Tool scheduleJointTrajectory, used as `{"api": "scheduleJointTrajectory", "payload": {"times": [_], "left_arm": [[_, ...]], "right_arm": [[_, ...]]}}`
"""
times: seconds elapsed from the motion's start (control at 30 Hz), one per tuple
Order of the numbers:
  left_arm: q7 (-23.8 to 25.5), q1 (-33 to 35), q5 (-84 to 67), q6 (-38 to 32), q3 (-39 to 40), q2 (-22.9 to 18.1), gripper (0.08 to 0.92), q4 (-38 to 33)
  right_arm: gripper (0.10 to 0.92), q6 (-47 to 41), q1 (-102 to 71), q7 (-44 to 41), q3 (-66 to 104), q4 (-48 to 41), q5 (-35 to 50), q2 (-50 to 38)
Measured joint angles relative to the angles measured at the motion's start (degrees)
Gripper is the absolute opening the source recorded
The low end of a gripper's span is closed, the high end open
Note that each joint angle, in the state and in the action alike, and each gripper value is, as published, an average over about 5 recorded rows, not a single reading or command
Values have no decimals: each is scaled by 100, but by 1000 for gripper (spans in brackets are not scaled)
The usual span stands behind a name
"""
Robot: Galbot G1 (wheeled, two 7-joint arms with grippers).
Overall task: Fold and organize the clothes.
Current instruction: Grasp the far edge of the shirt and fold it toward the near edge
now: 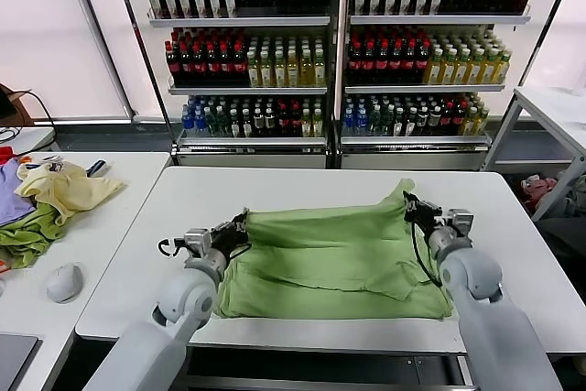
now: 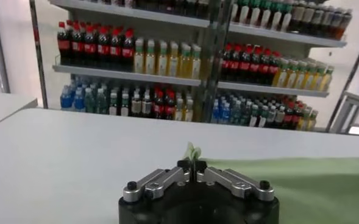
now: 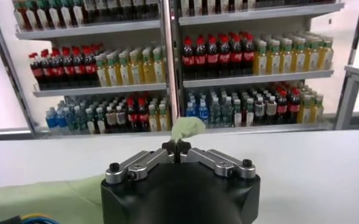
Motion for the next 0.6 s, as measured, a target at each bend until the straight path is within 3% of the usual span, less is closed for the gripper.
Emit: {"api": "scheduleJointTrajectory", "payload": {"times": [0.4, 0.6], "left_arm": [[177, 810, 358, 229, -49, 271, 105, -598], [228, 975, 685, 335, -63, 260, 238, -677]], "right_arm": [[119, -59, -1441, 117, 594, 914, -309, 273], [251, -117, -1801, 130, 671, 1150, -504, 408]]}}
